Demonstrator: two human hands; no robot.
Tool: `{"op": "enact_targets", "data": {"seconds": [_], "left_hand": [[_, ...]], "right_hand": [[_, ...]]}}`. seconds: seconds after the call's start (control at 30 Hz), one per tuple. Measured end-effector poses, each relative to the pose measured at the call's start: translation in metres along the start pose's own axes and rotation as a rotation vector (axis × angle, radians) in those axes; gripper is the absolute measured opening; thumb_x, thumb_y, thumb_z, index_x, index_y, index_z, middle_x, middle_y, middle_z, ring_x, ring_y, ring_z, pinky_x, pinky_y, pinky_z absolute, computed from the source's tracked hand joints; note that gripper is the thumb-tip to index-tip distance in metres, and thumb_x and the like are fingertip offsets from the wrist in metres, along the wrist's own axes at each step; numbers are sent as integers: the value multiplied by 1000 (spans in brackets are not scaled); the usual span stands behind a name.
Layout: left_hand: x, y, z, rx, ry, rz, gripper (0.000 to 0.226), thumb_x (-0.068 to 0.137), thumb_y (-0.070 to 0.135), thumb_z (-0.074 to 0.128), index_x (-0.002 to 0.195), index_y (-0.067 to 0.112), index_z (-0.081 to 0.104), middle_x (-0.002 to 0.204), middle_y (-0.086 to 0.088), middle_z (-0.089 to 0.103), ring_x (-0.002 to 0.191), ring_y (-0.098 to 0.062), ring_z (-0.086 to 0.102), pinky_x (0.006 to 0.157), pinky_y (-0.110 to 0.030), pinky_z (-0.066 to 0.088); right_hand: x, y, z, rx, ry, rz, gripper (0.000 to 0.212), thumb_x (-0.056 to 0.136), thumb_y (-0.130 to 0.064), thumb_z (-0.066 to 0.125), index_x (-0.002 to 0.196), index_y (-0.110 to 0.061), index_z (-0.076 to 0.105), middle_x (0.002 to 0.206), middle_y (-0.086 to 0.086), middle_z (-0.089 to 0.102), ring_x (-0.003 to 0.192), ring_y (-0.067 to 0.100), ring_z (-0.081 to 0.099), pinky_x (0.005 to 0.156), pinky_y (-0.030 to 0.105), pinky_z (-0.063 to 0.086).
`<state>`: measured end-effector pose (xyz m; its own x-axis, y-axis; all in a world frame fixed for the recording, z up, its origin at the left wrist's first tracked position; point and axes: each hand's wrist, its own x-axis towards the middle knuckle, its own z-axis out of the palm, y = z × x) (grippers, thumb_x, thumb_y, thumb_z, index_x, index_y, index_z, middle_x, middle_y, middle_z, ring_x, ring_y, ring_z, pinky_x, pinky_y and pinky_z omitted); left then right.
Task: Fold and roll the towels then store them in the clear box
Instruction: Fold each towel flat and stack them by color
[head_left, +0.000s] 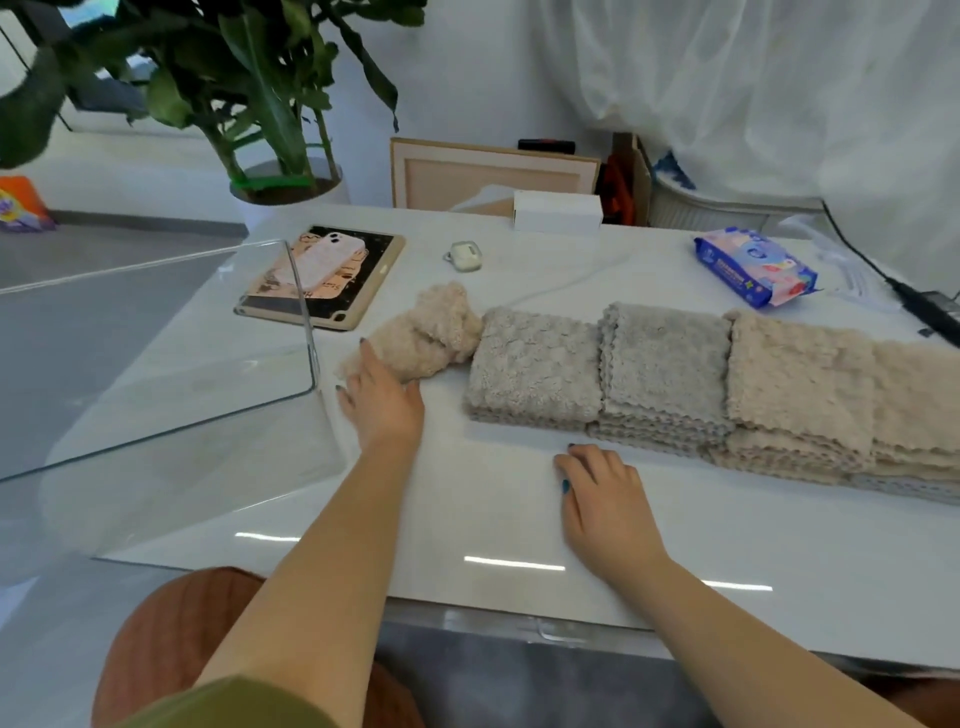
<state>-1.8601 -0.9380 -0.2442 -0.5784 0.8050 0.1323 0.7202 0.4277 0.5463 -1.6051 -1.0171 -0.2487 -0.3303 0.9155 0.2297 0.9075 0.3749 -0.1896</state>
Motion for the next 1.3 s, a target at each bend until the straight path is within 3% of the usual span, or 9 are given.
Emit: {"op": "enact_targets", "data": {"seconds": [0.13, 0.33, 0.63, 0.77, 0.87, 0.93, 1.07, 1.2, 1.3], "left_hand": [[-22, 3, -6, 35, -22, 159, 34, 86, 3, 44, 117, 9, 56, 112, -15, 61, 110, -33, 47, 94, -39, 31], [-116, -14, -46, -205, -148, 72, 55, 79, -3, 48, 132, 13, 43, 110, -8, 61, 101, -30, 56, 83, -33, 40], [-155, -44, -89, 363, -406, 557, 69, 82, 4, 49, 141, 38, 36, 125, 4, 51, 116, -23, 43, 77, -30, 24], [-157, -55, -101, 242, -371, 677, 70, 74, -6, 50, 133, 31, 51, 109, -2, 47, 101, -24, 44, 71, -30, 25], [-158, -73, -99, 52, -268, 565, 74, 64, -17, 50, 128, 19, 55, 111, -5, 48, 98, -22, 46, 73, -36, 47], [-153, -80, -101, 19, -225, 454, 63, 67, -16, 50, 123, 13, 58, 112, -5, 53, 100, -23, 48, 80, -38, 49], [-148, -68, -104, 124, -153, 574, 40, 57, -1, 68, 91, 21, 68, 83, 4, 61, 75, -23, 56, 59, -31, 43], [-163, -30, -84, 55, -274, 778, 25, 69, 21, 48, 85, 28, 66, 84, 11, 58, 81, -12, 47, 65, -24, 33], [-175, -15, -65, -36, -439, 812, 32, 68, 15, 42, 84, 24, 68, 91, 7, 58, 86, -14, 49, 67, -29, 42]], "right_hand": [[3, 3, -1, 0, -4, 7, 38, 82, -23, 33, 107, -15, 61, 115, 3, 57, 97, 24, 54, 78, 37, 46], [0, 4, 1, 26, 34, -23, 38, 83, -24, 32, 103, -15, 62, 110, 3, 59, 91, 25, 56, 73, 36, 46], [5, -60, -13, 577, 210, -6, 28, 88, -20, 44, 105, -9, 63, 107, -1, 53, 95, 17, 54, 79, 31, 46], [35, -86, -21, 644, -196, 214, 62, 85, -37, 64, 136, -12, 40, 126, 1, 50, 112, 19, 52, 91, 38, 46], [42, -84, -31, 665, -357, 212, 16, 77, -14, 69, 91, -21, 65, 91, 2, 67, 92, 25, 62, 75, 34, 49], [35, -69, -43, 870, -250, 218, 26, 72, -1, 62, 68, -26, 60, 73, -2, 59, 75, 19, 57, 66, 31, 44], [13, -15, -80, 1159, -136, 213, 51, 69, 23, 60, 60, -27, 62, 81, 0, 61, 80, 18, 54, 70, 29, 41], [-15, 49, -108, 764, -160, 336, 35, 74, 23, 55, 74, -10, 67, 115, 12, 58, 111, 25, 52, 91, 31, 38], [-33, 71, -120, 475, -244, 384, 50, 76, 18, 50, 113, -12, 64, 133, 12, 46, 127, 28, 40, 98, 33, 32]]}}
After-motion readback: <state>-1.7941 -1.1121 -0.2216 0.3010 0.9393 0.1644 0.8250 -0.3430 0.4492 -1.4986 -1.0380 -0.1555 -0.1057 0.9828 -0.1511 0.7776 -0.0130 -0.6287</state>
